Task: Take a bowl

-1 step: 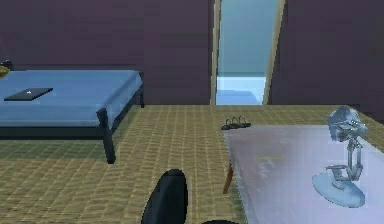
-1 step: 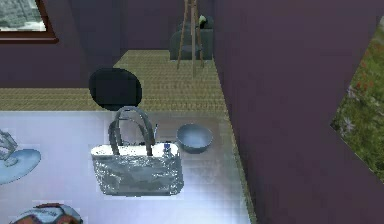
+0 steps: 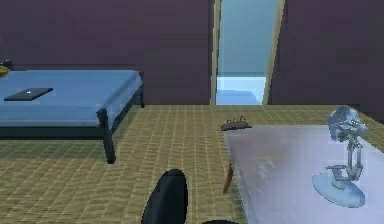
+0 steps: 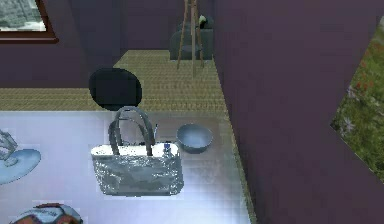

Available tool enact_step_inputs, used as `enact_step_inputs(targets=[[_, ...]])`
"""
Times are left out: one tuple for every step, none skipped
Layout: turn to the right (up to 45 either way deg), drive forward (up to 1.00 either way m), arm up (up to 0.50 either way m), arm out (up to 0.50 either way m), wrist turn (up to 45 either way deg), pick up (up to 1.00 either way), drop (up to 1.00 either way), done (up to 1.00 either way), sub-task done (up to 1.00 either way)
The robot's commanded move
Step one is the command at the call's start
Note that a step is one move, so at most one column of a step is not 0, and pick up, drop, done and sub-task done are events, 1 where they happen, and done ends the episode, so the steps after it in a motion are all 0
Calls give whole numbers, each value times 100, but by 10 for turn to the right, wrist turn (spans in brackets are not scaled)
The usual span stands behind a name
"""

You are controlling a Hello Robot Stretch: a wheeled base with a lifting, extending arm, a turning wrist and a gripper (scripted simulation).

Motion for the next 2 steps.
enact_step_inputs(targets=[[0,0,32,0,0,0,0,0,0],[0,0,0,42,0,0,0,0,0]])
